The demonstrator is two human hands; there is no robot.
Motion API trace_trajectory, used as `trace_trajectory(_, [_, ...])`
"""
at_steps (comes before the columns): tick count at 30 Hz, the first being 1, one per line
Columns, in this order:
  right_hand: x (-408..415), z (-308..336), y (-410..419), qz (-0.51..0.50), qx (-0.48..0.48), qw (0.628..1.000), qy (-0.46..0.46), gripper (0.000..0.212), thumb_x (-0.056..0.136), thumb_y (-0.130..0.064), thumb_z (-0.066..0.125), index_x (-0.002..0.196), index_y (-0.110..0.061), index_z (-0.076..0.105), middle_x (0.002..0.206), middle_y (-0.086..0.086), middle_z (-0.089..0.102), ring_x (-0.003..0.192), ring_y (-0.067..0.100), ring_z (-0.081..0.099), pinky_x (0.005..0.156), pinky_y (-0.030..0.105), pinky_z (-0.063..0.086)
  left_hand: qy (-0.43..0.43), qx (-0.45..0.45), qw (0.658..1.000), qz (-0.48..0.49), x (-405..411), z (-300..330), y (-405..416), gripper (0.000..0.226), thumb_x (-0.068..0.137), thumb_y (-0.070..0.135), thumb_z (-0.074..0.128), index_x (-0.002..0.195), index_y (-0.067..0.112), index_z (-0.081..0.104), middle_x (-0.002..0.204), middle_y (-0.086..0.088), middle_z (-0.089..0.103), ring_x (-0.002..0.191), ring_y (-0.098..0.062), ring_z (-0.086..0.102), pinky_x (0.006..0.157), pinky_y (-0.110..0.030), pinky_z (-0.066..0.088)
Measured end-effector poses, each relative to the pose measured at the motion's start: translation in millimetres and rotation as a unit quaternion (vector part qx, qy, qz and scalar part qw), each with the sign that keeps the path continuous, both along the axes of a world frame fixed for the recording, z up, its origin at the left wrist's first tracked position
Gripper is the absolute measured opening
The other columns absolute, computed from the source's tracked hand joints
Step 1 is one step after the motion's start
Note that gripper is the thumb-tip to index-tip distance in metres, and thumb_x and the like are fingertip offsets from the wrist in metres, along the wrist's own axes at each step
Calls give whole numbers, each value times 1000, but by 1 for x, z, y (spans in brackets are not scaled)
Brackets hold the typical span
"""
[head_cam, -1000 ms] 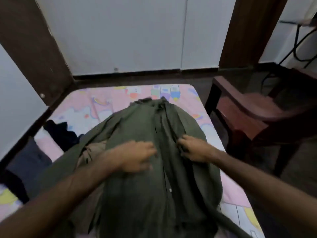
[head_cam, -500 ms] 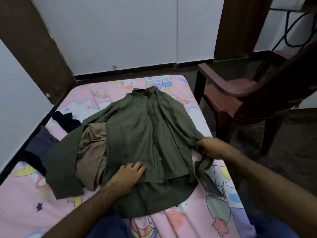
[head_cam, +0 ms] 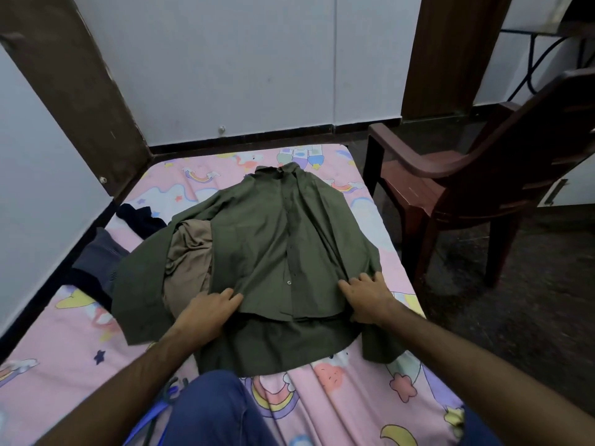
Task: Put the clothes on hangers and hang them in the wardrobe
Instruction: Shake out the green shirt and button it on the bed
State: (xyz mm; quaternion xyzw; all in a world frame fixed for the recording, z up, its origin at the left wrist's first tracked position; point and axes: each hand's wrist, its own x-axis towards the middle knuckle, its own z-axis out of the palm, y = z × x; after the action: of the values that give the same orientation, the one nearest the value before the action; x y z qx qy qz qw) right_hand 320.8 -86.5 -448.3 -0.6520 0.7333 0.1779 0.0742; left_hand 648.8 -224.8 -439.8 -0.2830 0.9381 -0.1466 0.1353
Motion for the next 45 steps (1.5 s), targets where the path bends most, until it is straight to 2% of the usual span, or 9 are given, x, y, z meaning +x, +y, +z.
trace_trajectory(7, [-26, 10, -8, 18, -36, 999, 20, 32, 85, -19, 60, 116, -22, 64, 120, 5, 66, 117, 30, 62, 95, 39, 47, -104, 5, 993, 47, 17, 1, 3, 46, 93, 17, 53, 137, 22, 41, 131, -3, 52, 117, -25, 60, 88, -37, 40])
trace_trajectory(16, [-43, 45, 12, -34, 94, 981, 168, 32, 90, -29, 57, 122, -27, 62, 129, -1, 62, 122, 25, 55, 111, 52, 24, -60, 51, 994, 69, 0, -8, 2, 44, 91, 26, 55, 132, 21, 43, 129, -2, 55, 113, -23, 60, 87, -35, 46])
trace_trajectory(22, [-9, -3, 38, 27, 5, 999, 47, 82, 82, -74, 55, 143, -20, 43, 141, 7, 45, 135, 29, 39, 114, 56, 22, 149, 101, 973, 144, 19, -38, 12, 53, 85, 21, 63, 132, 15, 39, 125, -8, 40, 88, -29, 63, 59, -37, 42])
trace_trajectory(25, [-4, -22, 53, 33, -16, 999, 18, 71, 88, -53, 61, 147, -21, 37, 141, 5, 41, 128, 28, 43, 101, 42, 40, 155, 101, 972, 147, 36, -48, 16, 56, 84, 14, 65, 135, 16, 41, 119, -10, 53, 76, -30, 65, 54, -38, 48])
trace_trajectory(28, [-21, -22, 55, 36, -86, 996, 1, 50, 90, -19, 57, 138, -23, 44, 132, 4, 47, 117, 28, 50, 88, 40, 46, 198, 70, 972, 103, 43, -41, 17, 55, 78, 10, 75, 123, 18, 44, 76, -7, 69, 51, -29, 62, 39, -31, 45])
trace_trajectory(31, [-46, -27, 52, 43, -121, 992, -14, 53, 83, -15, 62, 135, -22, 50, 124, 6, 51, 106, 31, 55, 78, 41, 48, 239, 7, 967, 87, 37, -20, 14, 29, 84, 25, 51, 112, 17, 50, 67, -5, 68, 46, -29, 62, 37, -26, 40])
trace_trajectory(36, [-68, -51, 47, 96, -161, 982, -38, 56, 62, -10, 75, 114, -22, 61, 105, 6, 56, 83, 31, 60, 56, 39, 48, 149, 35, 985, 80, 27, -20, 9, 52, 79, 24, 75, 124, 11, 51, 101, -12, 69, 74, -29, 70, 53, -34, 53])
trace_trajectory(41, [-77, -45, 39, 178, -135, 973, -58, 50, 80, -9, 64, 125, -24, 48, 120, 5, 48, 101, 27, 56, 50, 36, 40, 10, -41, 999, 18, 10, -11, 7, 86, 48, 26, 93, 124, 17, 54, 65, 4, 65, 43, -16, 57, 33, -22, 33])
trace_trajectory(45, [-75, -22, 46, 164, -66, 984, -29, 52, 96, -10, 49, 143, -25, 32, 135, 5, 39, 118, 29, 51, 68, 40, 43, -62, -39, 996, 43, 12, 29, 10, 63, 92, 29, 58, 151, 28, 35, 109, 0, 69, 88, -22, 68, 61, -34, 47])
